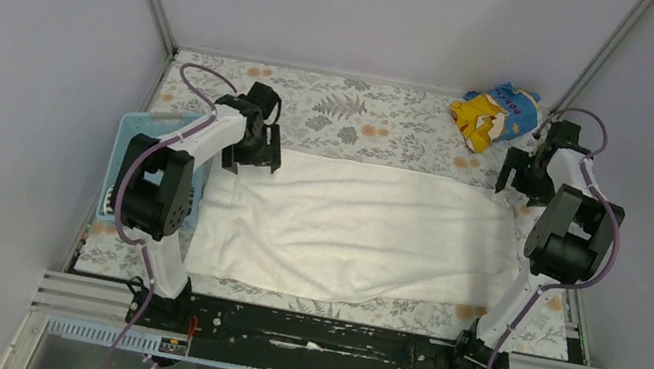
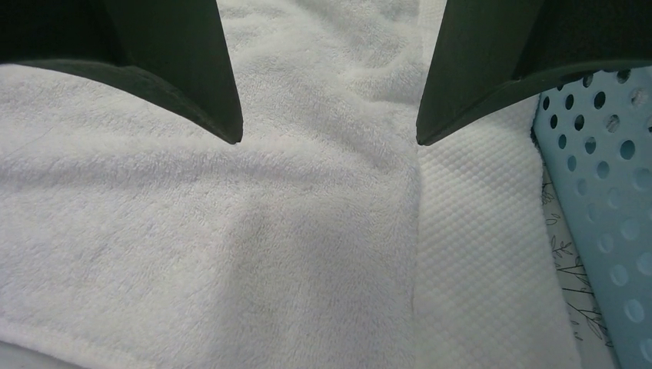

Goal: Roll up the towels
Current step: Flatten out the towel at the center of the board.

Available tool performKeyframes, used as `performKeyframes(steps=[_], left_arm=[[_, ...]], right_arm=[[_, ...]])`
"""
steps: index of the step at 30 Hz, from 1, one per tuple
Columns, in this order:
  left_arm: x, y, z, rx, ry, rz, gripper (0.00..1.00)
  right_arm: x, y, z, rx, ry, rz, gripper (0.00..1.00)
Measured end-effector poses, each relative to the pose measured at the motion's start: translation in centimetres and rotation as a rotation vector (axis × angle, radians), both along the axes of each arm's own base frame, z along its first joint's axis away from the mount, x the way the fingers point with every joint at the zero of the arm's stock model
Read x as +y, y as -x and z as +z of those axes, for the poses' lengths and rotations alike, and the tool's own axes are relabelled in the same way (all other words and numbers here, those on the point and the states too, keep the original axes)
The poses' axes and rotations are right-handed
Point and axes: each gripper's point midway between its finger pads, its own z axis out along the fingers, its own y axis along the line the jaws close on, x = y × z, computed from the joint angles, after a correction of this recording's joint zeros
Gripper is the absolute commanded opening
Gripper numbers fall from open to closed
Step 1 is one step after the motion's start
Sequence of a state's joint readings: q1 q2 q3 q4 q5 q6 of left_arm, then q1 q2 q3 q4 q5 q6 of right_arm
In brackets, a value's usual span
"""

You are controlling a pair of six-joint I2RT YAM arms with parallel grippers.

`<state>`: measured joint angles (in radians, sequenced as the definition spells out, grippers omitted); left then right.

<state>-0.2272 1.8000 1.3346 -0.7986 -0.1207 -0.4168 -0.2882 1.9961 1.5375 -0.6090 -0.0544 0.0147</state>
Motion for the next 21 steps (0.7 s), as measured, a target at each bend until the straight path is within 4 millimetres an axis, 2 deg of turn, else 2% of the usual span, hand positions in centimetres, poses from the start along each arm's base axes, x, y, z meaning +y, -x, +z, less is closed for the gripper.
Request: performKeyframes(steps=[5, 10, 14, 16, 21], left_arm=[[-0.2, 0.3, -1.5, 0.046, 0.003, -0.007, 0.83], [-0.3, 0.8, -3.8, 0.113, 0.001, -0.01, 0.84], [-0.4, 1.2, -5.2, 0.155, 0.0, -0.012, 0.84], [-0.4, 1.1, -5.2, 0.154, 0.002, -0.013, 0.84], [-0.5, 1.1, -5.3, 0.159, 0.004, -0.016, 0.84]], right_arm=[[-0.7, 0.9, -1.6, 0.067, 0.036, 0.029, 0.89], [-1.7, 0.3, -1.7, 0.052, 0.091, 0.021, 0.89], [-2.1, 0.0, -3.0, 0.067, 0.099, 0.02, 0.88], [-1.9, -0.2, -4.1, 0.081, 0.085, 0.027, 0.88], [-2.4, -0.5, -3.9, 0.073, 0.106, 0.017, 0.9]])
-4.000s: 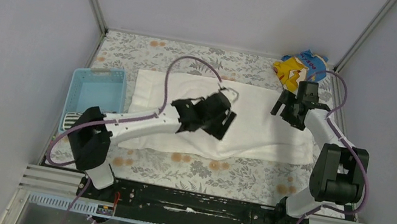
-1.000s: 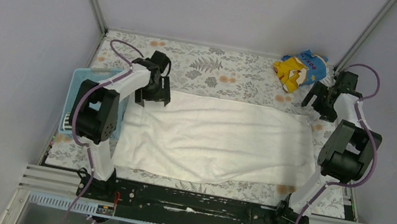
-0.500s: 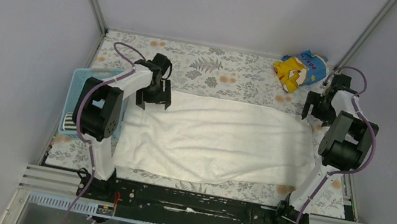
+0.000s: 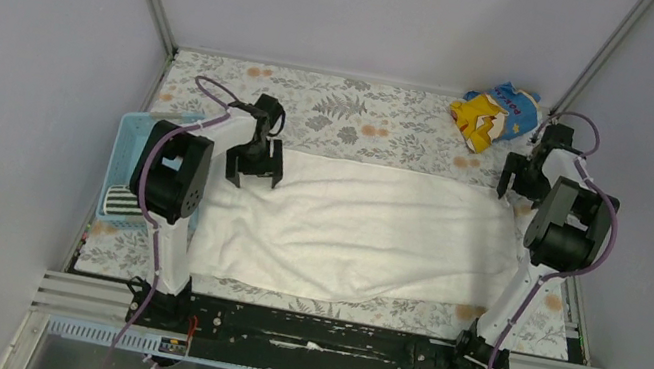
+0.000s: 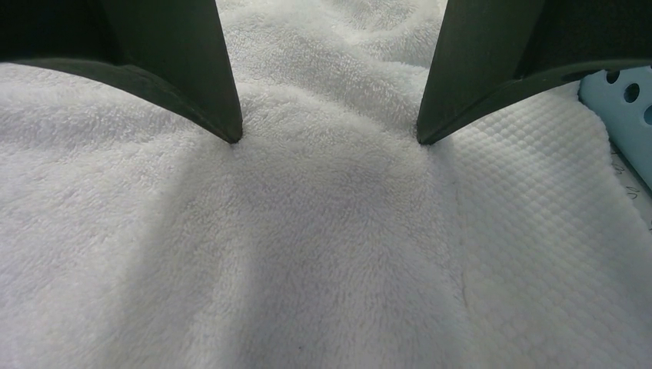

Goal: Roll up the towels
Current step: Flatten out the towel at the center of the board.

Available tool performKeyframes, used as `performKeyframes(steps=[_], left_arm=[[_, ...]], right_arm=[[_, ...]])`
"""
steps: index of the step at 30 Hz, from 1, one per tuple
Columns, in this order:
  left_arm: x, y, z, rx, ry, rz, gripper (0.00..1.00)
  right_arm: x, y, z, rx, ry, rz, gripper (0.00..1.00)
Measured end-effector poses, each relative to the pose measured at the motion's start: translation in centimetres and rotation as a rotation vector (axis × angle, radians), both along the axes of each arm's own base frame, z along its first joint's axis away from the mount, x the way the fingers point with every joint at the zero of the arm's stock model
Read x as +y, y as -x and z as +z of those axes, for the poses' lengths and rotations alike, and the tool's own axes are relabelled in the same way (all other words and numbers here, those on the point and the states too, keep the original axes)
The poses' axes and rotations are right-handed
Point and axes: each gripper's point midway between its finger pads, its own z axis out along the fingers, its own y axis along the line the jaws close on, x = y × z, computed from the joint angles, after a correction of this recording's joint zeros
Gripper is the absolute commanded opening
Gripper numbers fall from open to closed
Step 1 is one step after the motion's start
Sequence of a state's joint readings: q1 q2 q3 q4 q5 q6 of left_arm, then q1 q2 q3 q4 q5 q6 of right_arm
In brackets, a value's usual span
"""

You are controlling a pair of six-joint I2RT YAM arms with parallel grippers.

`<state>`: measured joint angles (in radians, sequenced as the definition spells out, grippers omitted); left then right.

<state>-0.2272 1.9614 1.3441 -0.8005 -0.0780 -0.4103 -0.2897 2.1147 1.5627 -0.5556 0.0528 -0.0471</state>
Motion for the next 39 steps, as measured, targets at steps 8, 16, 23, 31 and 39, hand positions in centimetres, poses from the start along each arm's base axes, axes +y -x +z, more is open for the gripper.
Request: performKeyframes(steps=[8, 16, 23, 31, 39], left_arm=[[-0.1, 0.0, 0.0, 0.002, 0.003, -0.002, 0.84], [-0.1, 0.0, 0.0, 0.002, 0.003, -0.002, 0.84], [-0.1, 0.0, 0.0, 0.002, 0.003, -0.002, 0.85], [-0.1, 0.0, 0.0, 0.002, 0.003, -0.002, 0.85], [-0.1, 0.0, 0.0, 0.002, 0.003, -0.002, 0.84]], right_arm=[[-1.4, -0.8, 0.4, -0.002, 0.047, -0.064, 0.89], [-0.2, -2.2, 0.8, -0.068, -0.05, 0.002, 0.81], [0.9, -3.4, 2.3, -0.11, -0.105, 0.102, 0.69], [0.8, -3.0, 2.1, -0.086, -0.096, 0.138, 0.61], [0.9, -2.7, 1.6, -0.066, -0.103, 0.144, 0.61]])
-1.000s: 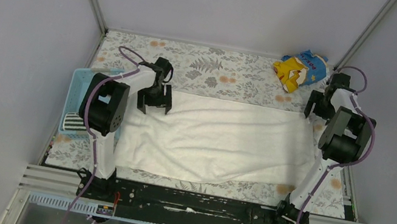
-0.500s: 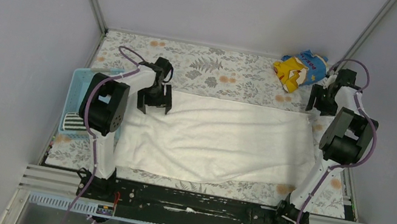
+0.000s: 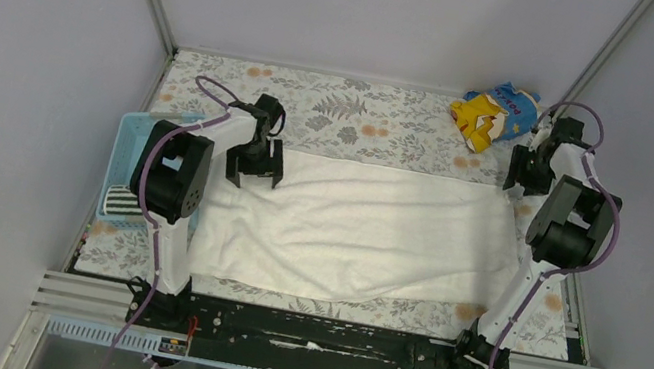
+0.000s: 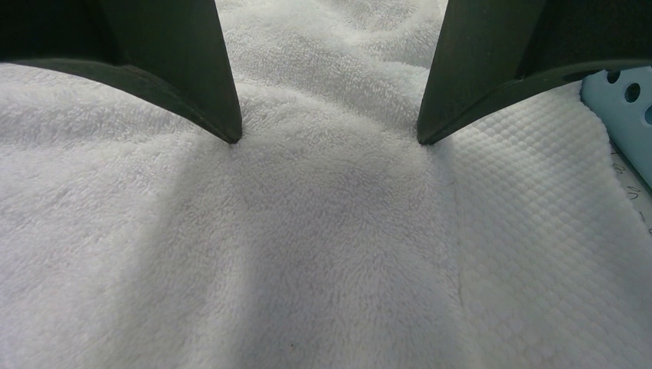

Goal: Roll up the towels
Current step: Flatten out the towel at the center of the board.

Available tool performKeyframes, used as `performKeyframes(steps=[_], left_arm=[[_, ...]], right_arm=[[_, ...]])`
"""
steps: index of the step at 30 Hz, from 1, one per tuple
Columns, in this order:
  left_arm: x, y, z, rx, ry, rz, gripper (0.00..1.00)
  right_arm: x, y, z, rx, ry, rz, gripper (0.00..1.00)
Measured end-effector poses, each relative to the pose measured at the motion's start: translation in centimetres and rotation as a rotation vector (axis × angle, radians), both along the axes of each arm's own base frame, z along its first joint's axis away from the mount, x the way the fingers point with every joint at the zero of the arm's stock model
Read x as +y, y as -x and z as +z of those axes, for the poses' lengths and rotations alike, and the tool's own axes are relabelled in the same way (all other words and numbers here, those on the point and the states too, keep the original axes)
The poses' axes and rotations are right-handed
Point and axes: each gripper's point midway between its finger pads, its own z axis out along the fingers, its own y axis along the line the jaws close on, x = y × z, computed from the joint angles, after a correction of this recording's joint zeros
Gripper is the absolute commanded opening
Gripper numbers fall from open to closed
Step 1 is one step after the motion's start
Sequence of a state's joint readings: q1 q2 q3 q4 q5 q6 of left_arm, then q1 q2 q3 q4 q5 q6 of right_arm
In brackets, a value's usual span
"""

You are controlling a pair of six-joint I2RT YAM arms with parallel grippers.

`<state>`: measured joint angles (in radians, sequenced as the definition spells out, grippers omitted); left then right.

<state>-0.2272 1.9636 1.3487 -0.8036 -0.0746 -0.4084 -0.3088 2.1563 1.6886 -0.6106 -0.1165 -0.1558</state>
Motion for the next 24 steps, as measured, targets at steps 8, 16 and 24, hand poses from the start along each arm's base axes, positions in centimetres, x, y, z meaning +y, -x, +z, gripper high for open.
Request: performKeyframes(steps=[8, 16, 24], left_arm=[[0.0, 0.0, 0.0, 0.0, 0.0, 0.0, 0.84], [0.0, 0.0, 0.0, 0.0, 0.0, 0.0, 0.84], [0.0, 0.0, 0.0, 0.0, 0.0, 0.0, 0.84]], right_arm=[[-0.1, 0.7, -1.8, 0.054, -0.004, -0.022, 0.65], [0.2, 1.0, -1.8, 0.065, -0.022, -0.054, 0.63], [0.2, 1.1, -1.9, 0.081, -0.025, -0.058, 0.58]])
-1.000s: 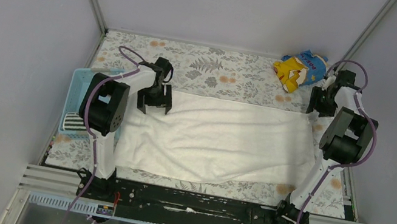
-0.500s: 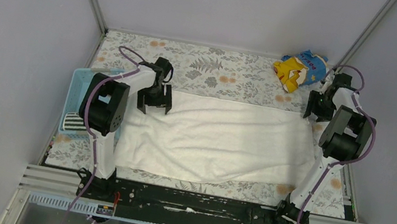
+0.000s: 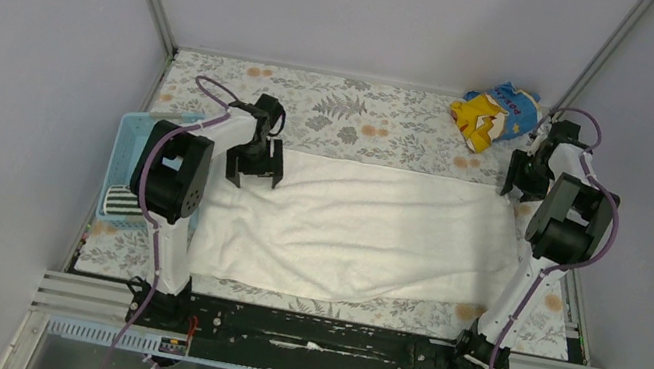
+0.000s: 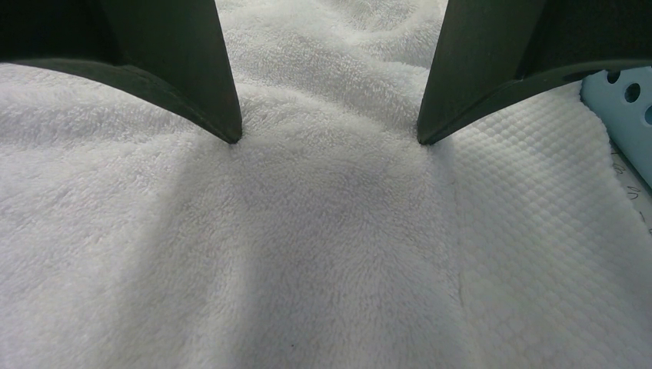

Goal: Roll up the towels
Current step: Flatten out the towel at the center of the board.

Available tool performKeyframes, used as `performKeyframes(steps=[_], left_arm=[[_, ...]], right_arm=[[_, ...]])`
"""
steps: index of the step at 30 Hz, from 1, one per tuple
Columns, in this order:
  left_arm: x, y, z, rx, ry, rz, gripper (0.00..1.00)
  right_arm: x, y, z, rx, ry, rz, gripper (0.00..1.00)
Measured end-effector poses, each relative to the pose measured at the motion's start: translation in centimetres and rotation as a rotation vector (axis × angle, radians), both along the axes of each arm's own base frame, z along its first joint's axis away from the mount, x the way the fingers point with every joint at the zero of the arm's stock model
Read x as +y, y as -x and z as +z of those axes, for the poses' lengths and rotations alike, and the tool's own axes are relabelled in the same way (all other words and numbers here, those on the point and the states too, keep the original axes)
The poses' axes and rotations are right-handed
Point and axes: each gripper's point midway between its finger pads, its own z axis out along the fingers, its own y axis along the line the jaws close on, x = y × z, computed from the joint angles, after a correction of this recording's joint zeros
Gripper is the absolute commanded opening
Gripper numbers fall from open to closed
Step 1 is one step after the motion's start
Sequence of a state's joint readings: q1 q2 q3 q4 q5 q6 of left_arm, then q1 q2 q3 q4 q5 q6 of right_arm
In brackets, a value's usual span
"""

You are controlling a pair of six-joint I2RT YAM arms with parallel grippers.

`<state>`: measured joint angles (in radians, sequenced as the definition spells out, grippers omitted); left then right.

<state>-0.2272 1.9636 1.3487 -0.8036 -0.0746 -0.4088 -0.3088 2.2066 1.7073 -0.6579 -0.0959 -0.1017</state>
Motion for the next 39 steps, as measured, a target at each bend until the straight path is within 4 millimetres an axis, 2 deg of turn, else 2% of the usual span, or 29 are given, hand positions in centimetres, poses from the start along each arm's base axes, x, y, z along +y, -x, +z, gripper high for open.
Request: performKeyframes(steps=[12, 15, 22, 26, 31, 35, 39], left_arm=[[0.0, 0.0, 0.0, -0.001, 0.0, 0.0, 0.85], [0.0, 0.0, 0.0, -0.001, 0.0, 0.0, 0.85], [0.0, -0.1, 0.0, -0.002, -0.002, 0.0, 0.85], [0.4, -0.4, 0.4, -0.017, -0.008, 0.01, 0.86], [2.4, -2.4, 2.8, -0.102, -0.027, 0.066, 0.86], [4.5, -5.4, 4.7, -0.177, -0.056, 0.123, 0.86], [6.2, -8.1, 5.1, -0.214, -0.077, 0.163, 0.82]], right_arm=[[-0.4, -0.2, -0.2, 0.019, 0.02, -0.007, 0.39], [-0.2, -0.3, -0.2, 0.021, 0.019, -0.001, 0.26], [0.3, -0.4, -0.2, 0.026, 0.014, -0.006, 0.1], [0.1, -0.4, -0.2, 0.031, 0.033, -0.024, 0.06], [-0.7, -0.5, -0.1, 0.015, 0.104, -0.076, 0.04], [-1.9, -0.4, -0.1, -0.029, 0.179, -0.148, 0.05], [-2.3, -0.5, 0.0, -0.051, 0.196, -0.179, 0.06]])
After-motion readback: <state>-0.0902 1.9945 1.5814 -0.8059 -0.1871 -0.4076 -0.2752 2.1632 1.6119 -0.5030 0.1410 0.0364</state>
